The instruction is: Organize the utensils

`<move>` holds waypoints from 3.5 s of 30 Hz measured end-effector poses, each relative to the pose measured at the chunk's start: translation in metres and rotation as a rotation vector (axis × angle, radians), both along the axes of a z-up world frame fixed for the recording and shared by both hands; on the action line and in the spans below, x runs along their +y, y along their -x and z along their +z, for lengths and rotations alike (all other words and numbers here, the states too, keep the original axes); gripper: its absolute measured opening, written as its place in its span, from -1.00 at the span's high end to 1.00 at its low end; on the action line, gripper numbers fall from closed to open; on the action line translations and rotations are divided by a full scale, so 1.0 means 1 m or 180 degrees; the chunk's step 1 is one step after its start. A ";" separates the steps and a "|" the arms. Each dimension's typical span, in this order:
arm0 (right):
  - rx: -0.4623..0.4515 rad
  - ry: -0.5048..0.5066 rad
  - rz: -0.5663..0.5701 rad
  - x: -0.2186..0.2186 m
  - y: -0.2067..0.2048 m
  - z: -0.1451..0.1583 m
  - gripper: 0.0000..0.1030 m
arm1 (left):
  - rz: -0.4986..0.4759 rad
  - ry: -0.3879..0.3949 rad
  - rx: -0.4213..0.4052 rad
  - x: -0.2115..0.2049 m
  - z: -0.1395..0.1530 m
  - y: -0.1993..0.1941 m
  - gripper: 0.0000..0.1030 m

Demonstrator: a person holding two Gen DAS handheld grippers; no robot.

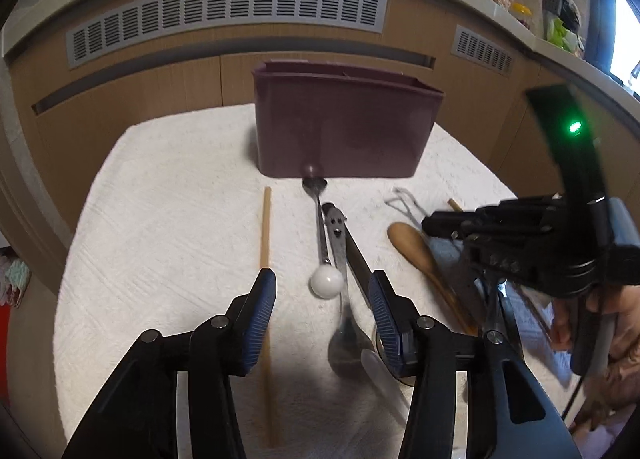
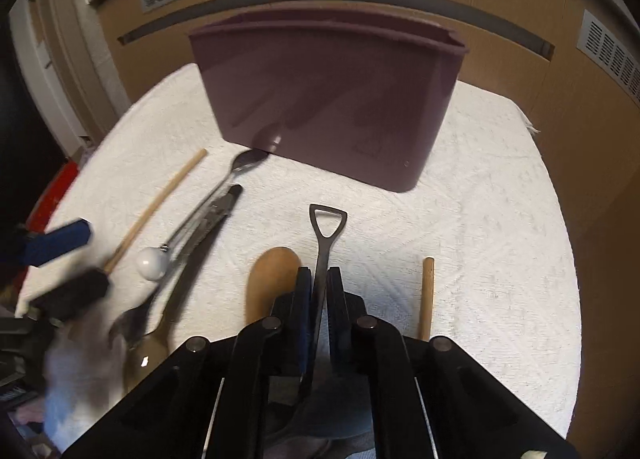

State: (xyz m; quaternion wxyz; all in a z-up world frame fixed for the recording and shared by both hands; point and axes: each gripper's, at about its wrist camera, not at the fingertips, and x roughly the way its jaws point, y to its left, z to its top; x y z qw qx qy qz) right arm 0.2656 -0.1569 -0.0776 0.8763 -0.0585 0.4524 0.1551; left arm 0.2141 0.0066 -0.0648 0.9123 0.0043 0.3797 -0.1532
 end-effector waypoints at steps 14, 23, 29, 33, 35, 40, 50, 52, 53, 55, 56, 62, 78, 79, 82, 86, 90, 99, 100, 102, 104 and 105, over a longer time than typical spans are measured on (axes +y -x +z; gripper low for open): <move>-0.0586 -0.0356 -0.0074 -0.034 0.048 0.053 0.90 | 0.0149 -0.0088 -0.0262 -0.008 0.015 -0.001 0.56; -0.0548 -0.0323 -0.0018 -0.036 0.051 0.057 0.80 | 0.0237 0.0012 -0.0834 0.006 0.082 0.033 0.56; -0.0080 -0.0187 -0.0128 -0.034 0.027 0.021 0.59 | 0.0251 0.0024 -0.0871 0.010 0.087 0.044 0.56; 0.0073 -0.0125 -0.0151 -0.020 0.008 0.008 0.58 | 0.0257 0.0124 -0.0791 0.016 0.085 0.040 0.56; 0.0108 -0.0001 -0.0175 -0.011 0.000 0.001 0.59 | 0.0274 0.0166 -0.0771 0.018 0.083 0.039 0.56; -0.0001 0.0395 -0.0042 0.014 -0.004 -0.009 0.89 | 0.0284 0.0239 -0.0717 0.022 0.081 0.036 0.56; -0.0493 -0.0384 0.0051 -0.028 0.051 0.058 0.94 | 0.0332 0.0293 -0.0740 0.024 0.084 0.038 0.56; -0.0616 -0.0455 0.0049 -0.036 0.063 0.073 0.94 | 0.0318 0.0323 -0.0732 0.023 0.085 0.038 0.56; -0.0685 -0.0478 0.0046 -0.038 0.068 0.079 0.94 | 0.0310 0.0332 -0.0727 0.022 0.085 0.038 0.56; -0.0764 -0.0515 0.0042 -0.042 0.074 0.088 0.96 | 0.0290 0.0346 -0.0723 0.020 0.086 0.038 0.56; -0.0809 -0.0543 0.0034 -0.043 0.076 0.092 0.96 | 0.0273 0.0350 -0.0723 0.018 0.087 0.038 0.56; -0.0959 -0.0615 0.0012 -0.049 0.071 0.109 0.98 | 0.0220 0.0338 -0.0842 0.010 0.103 0.030 0.56; -0.0633 -0.0596 0.0175 -0.041 0.054 0.075 0.89 | 0.0237 0.0464 -0.0682 0.015 0.094 0.012 0.56; -0.0643 -0.0583 0.0190 -0.038 0.055 0.074 0.89 | 0.0244 0.0470 -0.0673 0.015 0.093 0.012 0.56; -0.0644 -0.0547 0.0263 -0.033 0.053 0.070 0.89 | 0.0256 0.0480 -0.0656 0.017 0.091 0.012 0.56; -0.0631 -0.0529 0.0271 -0.028 0.037 0.065 0.94 | 0.0258 0.0472 -0.0648 0.018 0.089 0.014 0.56; -0.0672 -0.0507 0.0261 -0.028 0.032 0.075 0.98 | 0.0284 0.0452 -0.0671 0.020 0.090 0.014 0.56; -0.1235 -0.0601 0.0365 -0.030 0.030 0.175 0.98 | 0.0081 0.0660 -0.1044 0.023 0.170 -0.024 0.56; -0.1357 -0.0580 0.0364 -0.030 0.027 0.191 0.98 | 0.0080 0.0675 -0.1127 0.022 0.182 -0.032 0.56; -0.1574 -0.0497 0.0352 -0.027 0.019 0.215 0.98 | 0.0059 0.0656 -0.1281 0.020 0.200 -0.049 0.56; -0.1728 -0.0408 0.0299 -0.023 0.007 0.227 0.98 | 0.0057 0.0641 -0.1374 0.016 0.208 -0.065 0.56; -0.1773 -0.0374 0.0282 -0.020 -0.001 0.229 0.98 | 0.0049 0.0633 -0.1398 0.015 0.209 -0.073 0.56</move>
